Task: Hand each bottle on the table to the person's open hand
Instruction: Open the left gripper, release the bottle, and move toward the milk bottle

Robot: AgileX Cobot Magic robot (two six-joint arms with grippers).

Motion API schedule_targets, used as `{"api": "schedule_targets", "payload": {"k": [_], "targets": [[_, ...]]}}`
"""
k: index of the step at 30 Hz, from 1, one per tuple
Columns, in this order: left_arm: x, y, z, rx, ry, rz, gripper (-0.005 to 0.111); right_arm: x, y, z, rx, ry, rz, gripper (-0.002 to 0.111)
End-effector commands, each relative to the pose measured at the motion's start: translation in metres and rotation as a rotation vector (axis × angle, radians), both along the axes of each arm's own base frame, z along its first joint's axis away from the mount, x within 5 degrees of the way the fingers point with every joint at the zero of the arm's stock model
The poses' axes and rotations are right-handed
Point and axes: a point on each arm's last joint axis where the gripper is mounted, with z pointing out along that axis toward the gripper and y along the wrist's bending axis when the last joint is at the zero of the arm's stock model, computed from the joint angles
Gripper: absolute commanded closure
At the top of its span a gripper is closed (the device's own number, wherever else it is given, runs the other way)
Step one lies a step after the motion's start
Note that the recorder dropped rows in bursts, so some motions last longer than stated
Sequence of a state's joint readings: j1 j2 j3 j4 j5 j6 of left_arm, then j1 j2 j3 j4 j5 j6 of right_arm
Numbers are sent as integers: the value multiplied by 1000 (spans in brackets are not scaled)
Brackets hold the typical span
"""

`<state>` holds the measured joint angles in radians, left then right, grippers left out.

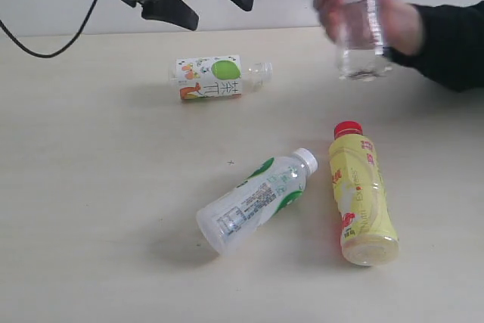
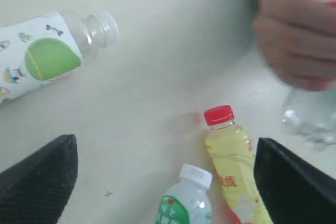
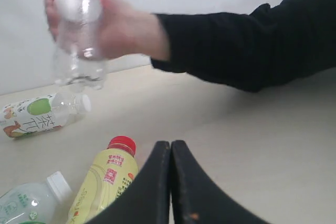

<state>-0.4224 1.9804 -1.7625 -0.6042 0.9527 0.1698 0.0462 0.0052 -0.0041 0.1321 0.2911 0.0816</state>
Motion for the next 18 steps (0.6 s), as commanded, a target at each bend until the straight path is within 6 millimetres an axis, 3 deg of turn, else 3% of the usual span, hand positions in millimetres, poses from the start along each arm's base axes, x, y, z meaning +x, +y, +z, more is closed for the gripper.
{"api": "schedule_targets", "payload": {"k": [1,11,18], "targets": [[-9,11,20,90,-96,-80,21,0,0,-1,-1,-7,-1,108],[-37,6,14,282,-25,-321,21,0,0,-1,-1,-7,-1,108],[-55,-20,10,424,-88,-415,21,0,0,-1,-1,-7,-1,108]]}}
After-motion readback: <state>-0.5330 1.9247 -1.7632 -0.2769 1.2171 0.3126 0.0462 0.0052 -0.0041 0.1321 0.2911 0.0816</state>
